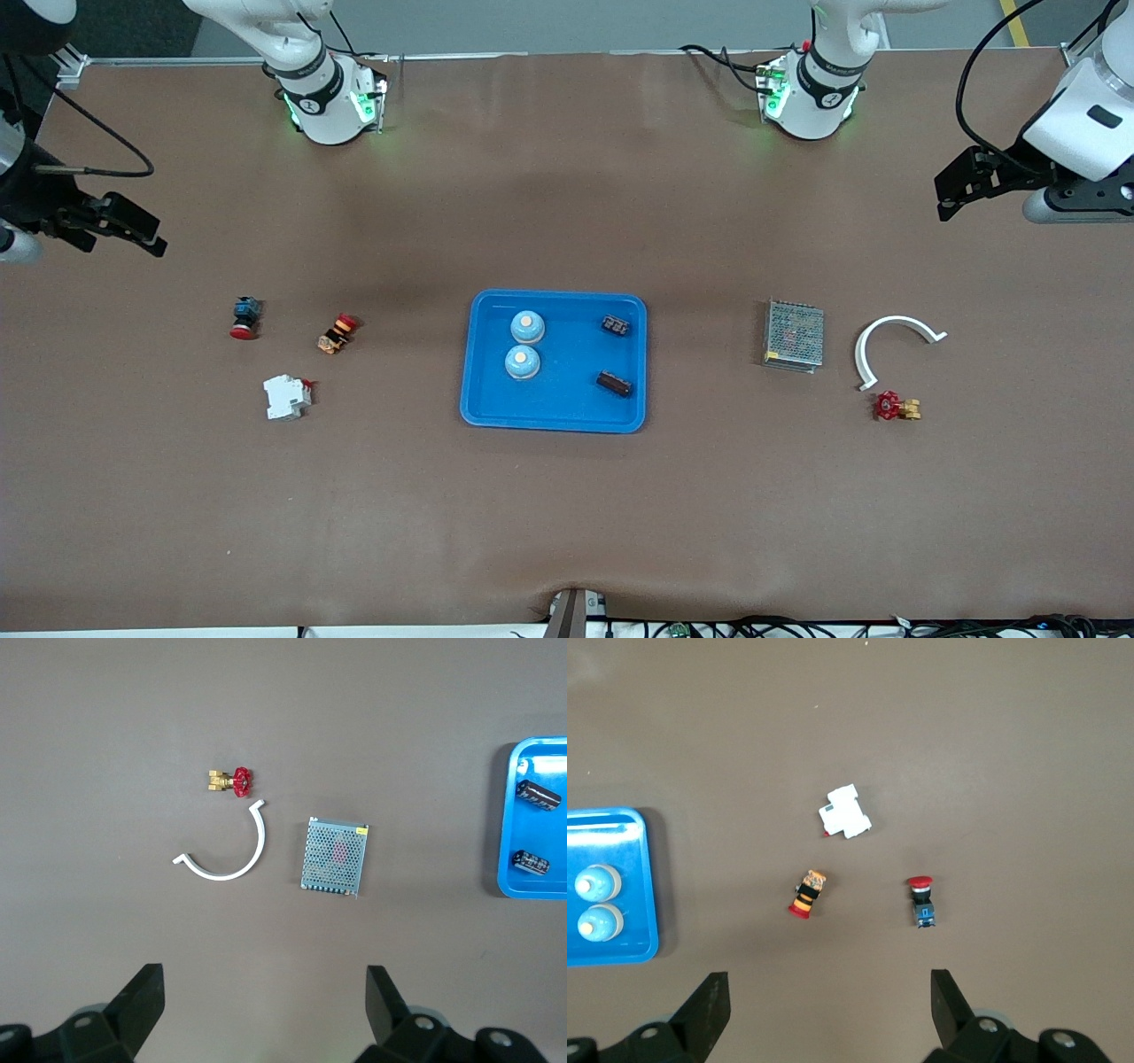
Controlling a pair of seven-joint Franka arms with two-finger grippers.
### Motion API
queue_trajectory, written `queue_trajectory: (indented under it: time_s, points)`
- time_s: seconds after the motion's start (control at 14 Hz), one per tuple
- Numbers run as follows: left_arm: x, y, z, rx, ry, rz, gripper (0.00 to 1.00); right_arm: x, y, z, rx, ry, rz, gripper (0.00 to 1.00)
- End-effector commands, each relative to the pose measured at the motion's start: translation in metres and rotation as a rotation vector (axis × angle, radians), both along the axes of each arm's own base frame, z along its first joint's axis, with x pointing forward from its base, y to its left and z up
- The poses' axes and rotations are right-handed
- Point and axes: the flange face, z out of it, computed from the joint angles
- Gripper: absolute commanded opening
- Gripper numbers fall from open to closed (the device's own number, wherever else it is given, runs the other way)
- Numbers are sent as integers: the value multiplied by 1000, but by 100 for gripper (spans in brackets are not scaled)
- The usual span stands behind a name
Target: Place electrolytic capacitor and blue bell in tray
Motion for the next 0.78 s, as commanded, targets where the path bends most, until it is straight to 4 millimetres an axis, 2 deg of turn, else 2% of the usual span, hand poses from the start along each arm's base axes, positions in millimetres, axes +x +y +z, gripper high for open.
queue_trajectory:
  time_s: [0.0,0.14,0.57,0.71]
  points:
    - [-1,3,5,-19,-5,-6,100,10,-8,6,-20,-19,40,100]
    - [-1,2,5,-21,-4,-11,100,11,-15,4,-17,-18,40,100]
    - [-3,-1,-2,-52,43,-15,100,14,-8,1,-18,-11,40,100]
    - [-2,-1,-3,-46,44,-14,100,13,-12,-1,-16,-4,34,100]
